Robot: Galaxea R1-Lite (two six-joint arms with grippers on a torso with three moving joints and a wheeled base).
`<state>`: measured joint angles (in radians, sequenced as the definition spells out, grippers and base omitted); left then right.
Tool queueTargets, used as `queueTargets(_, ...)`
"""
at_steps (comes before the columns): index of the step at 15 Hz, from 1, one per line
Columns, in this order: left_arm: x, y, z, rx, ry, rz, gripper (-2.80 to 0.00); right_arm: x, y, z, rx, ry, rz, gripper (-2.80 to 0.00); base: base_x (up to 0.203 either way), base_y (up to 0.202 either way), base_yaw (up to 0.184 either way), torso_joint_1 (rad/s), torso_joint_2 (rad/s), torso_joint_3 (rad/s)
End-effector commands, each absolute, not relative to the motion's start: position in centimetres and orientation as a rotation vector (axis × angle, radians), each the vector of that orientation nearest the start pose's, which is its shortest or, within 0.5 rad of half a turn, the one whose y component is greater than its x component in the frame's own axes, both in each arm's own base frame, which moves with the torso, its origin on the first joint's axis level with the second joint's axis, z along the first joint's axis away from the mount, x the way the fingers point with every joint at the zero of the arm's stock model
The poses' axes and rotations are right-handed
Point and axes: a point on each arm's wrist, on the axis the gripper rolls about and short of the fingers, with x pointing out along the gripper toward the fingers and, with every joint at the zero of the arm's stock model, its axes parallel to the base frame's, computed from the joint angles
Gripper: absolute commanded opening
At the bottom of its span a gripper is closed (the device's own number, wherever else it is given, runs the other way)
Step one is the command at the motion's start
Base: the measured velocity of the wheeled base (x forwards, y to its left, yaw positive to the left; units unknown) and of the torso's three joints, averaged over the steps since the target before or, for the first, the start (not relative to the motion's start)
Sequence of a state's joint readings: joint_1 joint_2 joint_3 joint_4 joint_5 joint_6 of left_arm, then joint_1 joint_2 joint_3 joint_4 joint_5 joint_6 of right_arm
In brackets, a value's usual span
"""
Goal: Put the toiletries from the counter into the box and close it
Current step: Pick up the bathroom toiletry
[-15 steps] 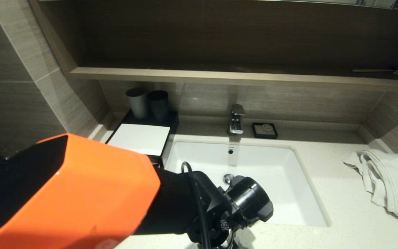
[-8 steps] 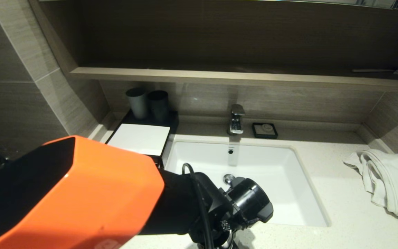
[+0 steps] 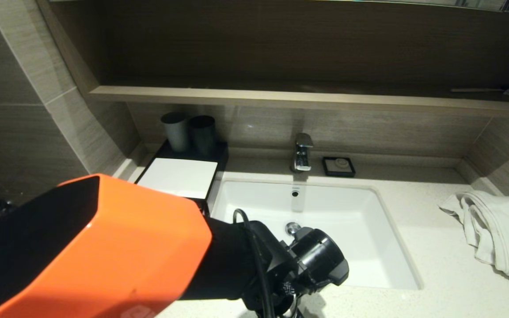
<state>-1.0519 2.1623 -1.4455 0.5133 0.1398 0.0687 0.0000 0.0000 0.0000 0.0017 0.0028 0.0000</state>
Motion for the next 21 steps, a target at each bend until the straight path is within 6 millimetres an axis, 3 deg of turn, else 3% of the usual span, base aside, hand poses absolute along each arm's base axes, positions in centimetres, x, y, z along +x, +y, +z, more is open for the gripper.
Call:
queueTargets(1, 19.3, -33.1, 9.5, 0.772, 1.028, -0.828, -2.80, -2.3, 0.0, 7.5, 0.000, 0.002, 0.003, -2.80, 0.000, 0.000, 0.000, 0.000, 0.00, 0.000)
queueTargets(10, 19.4, -33.2, 9.7, 0.763, 1.017, -0.830, -2.80, -2.3, 0.0, 7.5, 0.000, 0.002, 0.003, -2.80, 0.000, 0.000, 0.000, 0.000, 0.00, 0.000)
queueTargets(21, 23.2, -32.0, 12.7, 0.601, 0.939, -0.619, -2.80, -2.3, 0.0, 7.5, 0.000, 0.002, 0.003, -2.80, 0.000, 0.000, 0.000, 0.000, 0.00, 0.000)
